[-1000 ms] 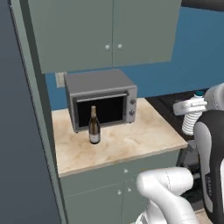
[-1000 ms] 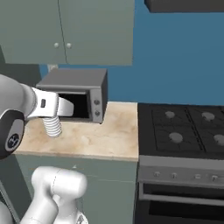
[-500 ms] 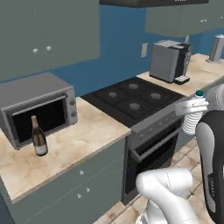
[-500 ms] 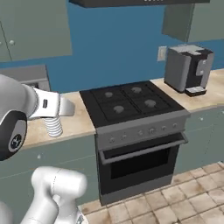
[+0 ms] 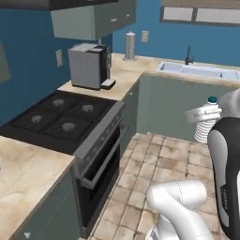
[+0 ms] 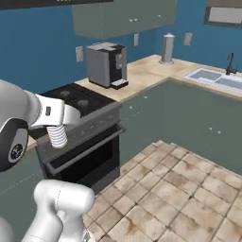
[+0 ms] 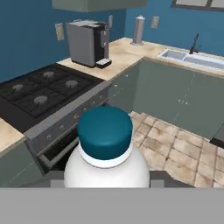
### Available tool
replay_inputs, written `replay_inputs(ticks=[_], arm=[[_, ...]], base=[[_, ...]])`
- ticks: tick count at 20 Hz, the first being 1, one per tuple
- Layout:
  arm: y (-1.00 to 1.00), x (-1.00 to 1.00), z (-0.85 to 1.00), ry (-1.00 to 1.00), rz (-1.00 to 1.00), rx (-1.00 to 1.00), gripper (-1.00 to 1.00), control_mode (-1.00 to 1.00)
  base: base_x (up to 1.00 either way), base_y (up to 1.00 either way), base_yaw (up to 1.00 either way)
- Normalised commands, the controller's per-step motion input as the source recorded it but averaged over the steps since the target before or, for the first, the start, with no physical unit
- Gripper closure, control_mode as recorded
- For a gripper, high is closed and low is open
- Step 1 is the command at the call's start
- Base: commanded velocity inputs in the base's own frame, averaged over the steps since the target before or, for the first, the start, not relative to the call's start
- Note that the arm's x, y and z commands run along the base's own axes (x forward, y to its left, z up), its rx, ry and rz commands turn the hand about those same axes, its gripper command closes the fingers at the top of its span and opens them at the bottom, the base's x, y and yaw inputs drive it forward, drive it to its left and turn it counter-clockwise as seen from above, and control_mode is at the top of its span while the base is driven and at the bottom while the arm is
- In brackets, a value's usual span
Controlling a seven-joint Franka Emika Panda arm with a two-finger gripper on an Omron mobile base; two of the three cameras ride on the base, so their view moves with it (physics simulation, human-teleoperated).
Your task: Move the drinks to the dining counter.
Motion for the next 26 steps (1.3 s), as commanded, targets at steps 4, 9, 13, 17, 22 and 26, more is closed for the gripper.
replay_inputs(ticks=[4, 9, 13, 17, 22, 26], arm=[[0.00, 0.00, 0.00, 0.00, 0.00, 0.00, 1.00, 1.00], [0.00, 0.00, 0.00, 0.00, 0.00, 0.00, 1.00, 1.00], [0.00, 0.00, 0.00, 0.00, 0.00, 0.00, 1.00, 1.00], [0.00, 0.00, 0.00, 0.00, 0.00, 0.00, 1.00, 1.00], [0.00, 0.00, 0.00, 0.00, 0.00, 0.00, 1.00, 1.00], [0.00, 0.00, 0.00, 0.00, 0.00, 0.00, 1.00, 1.00]], base=[[0.00, -0.71, -0.76], [0.00, -0.79, -0.72], [0.02, -0.74, -0.67], [0.06, -0.66, -0.63], [0.09, -0.58, -0.61], [0.32, -0.21, -0.46]])
